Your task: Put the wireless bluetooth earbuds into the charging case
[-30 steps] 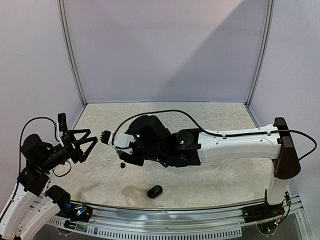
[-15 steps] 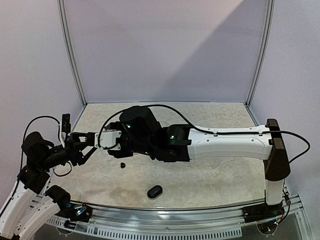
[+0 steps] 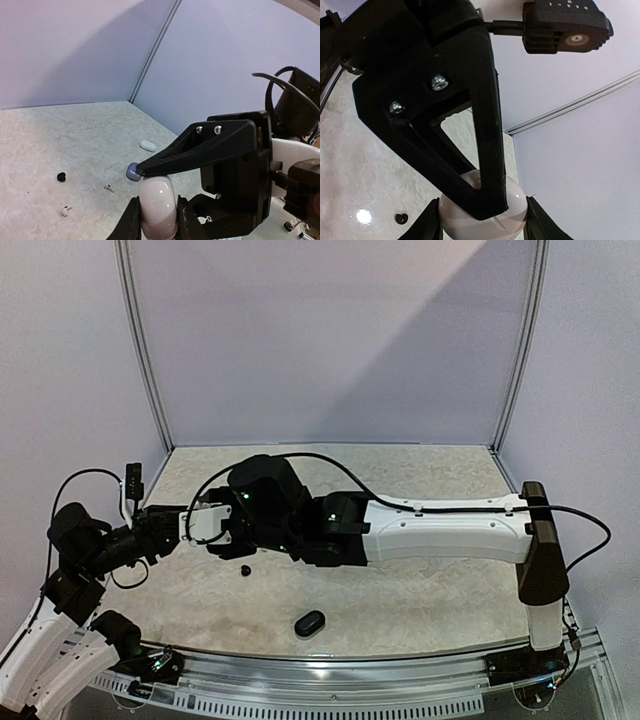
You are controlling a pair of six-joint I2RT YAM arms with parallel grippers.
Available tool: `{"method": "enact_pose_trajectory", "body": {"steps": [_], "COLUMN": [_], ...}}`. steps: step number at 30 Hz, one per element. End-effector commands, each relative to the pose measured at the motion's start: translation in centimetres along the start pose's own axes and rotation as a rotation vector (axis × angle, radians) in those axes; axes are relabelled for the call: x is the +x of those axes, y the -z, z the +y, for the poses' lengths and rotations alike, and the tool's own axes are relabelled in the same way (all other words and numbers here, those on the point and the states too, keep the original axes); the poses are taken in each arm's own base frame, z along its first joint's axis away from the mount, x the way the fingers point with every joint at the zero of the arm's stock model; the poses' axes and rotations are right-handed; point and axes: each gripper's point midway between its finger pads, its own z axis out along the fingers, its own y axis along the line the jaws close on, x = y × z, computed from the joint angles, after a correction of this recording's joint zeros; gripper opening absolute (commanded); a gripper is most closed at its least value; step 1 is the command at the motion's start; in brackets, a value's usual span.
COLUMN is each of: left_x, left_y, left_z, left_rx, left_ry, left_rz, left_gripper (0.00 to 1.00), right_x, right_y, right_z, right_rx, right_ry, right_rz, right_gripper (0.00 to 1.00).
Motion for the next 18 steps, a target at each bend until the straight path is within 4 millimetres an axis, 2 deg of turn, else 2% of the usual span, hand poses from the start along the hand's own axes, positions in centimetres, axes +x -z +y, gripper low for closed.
{"method": "enact_pose_trajectory", "body": {"steps": [1, 3, 5, 6, 7, 9, 11, 12, 14, 18], "left_x": [0.3, 0.3, 0.4, 0.3, 0.3, 0.2, 0.1, 0.1, 0.2, 0.4], "left_y": [-0.1, 0.0, 0.0, 0.0, 0.1, 0.1, 0.3, 0.4, 0.6, 0.8], "left_z": [0.3, 0.1, 0.1, 0.1, 0.1, 0.1, 0.0, -0.3, -1.0, -2.0], "left_rx": [-0.001, 0.008, 0.008, 0.006, 0.004, -0.003, -0.004, 0.005, 0.037, 0.095], "left_ry": [0.002, -0.004, -0.013, -0.019, -0.03, -0.063, -0.125, -0.168, -0.271, -0.328], "left_rz": [-0.006, -0.006, -0.006, -0.007, -0.01, -0.012, -0.015, -0.015, -0.012, -0.007], "left_gripper": [0.13, 0.0, 0.0, 0.0, 0.0, 0.0, 0.0, 0.0, 0.0, 0.0], "right_x": [-0.7, -0.7, -0.7, -0.7, -0.5, -0.7, -0.1, 0.3, 1.1, -0.9], "right_y": [-0.3, -0.3, -0.3, -0.3, -0.3, 0.0, 0.4, 0.8, 2.1, 6.1], "right_z": [0.0, -0.1, -0.3, -0.3, -0.4, -0.8, -1.2, -1.4, -0.9, -0.4], "right_rx": [0.001, 0.006, 0.009, 0.011, 0.015, 0.004, -0.038, -0.069, -0.209, -0.545], "right_ry": [0.001, -0.002, -0.007, -0.011, -0.02, -0.05, -0.076, -0.111, -0.19, -0.433], "right_rz": [-0.014, -0.01, -0.006, -0.002, 0.003, 0.007, 0.041, 0.055, 0.064, -0.11], "right_gripper": [0.19, 0.19, 0.23, 0.29, 0.39, 0.71, 0.95, 0.99, 0.99, 0.99]}}
